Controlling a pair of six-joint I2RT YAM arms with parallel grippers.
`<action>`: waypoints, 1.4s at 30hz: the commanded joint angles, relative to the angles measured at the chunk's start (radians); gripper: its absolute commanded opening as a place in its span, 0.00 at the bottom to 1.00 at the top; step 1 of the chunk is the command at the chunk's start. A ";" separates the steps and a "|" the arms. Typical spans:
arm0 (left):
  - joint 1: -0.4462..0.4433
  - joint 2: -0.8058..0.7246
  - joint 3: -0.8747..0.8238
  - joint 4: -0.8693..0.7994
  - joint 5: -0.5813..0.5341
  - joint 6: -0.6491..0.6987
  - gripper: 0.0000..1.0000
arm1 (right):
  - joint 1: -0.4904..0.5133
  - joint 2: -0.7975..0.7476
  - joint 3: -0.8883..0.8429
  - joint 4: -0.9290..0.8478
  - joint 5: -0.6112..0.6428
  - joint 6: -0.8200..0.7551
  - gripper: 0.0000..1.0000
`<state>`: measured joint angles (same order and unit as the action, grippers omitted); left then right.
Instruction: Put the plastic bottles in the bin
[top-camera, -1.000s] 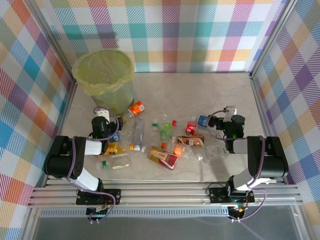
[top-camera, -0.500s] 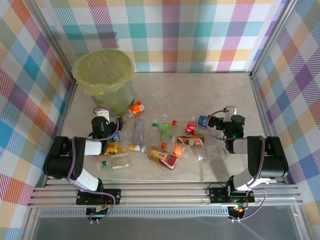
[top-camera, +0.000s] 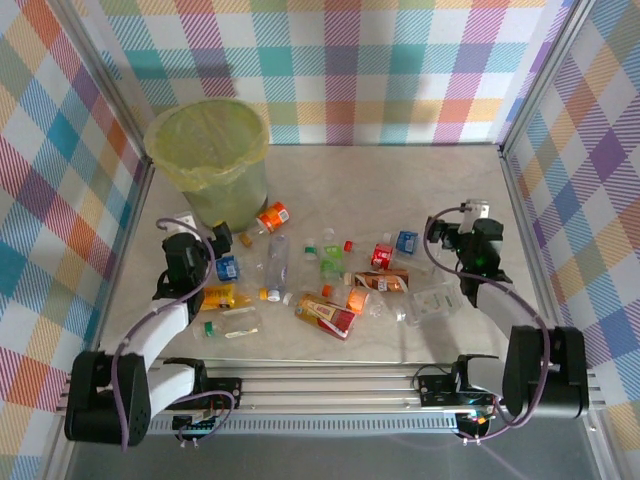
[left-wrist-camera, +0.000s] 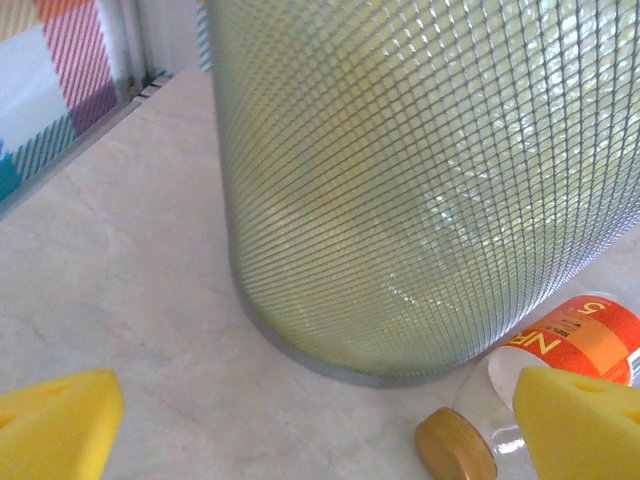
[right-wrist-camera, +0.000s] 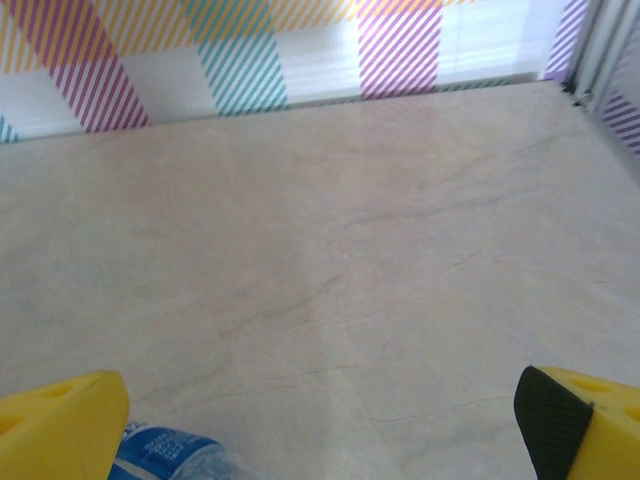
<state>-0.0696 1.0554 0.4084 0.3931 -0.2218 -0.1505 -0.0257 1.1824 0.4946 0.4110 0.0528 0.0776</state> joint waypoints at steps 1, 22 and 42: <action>-0.002 -0.132 0.010 -0.261 -0.061 -0.203 1.00 | 0.000 -0.056 0.073 -0.236 0.066 0.094 1.00; -0.002 -0.322 0.237 -1.263 0.087 -0.823 1.00 | 0.091 -0.112 0.283 -0.788 0.058 0.142 1.00; 0.136 -0.209 0.087 -1.047 0.146 -0.886 1.00 | 0.108 -0.124 0.314 -0.842 0.024 0.154 1.00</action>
<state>0.0402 0.8444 0.5156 -0.7166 -0.1066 -1.0286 0.0734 1.0527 0.7807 -0.4240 0.0975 0.2249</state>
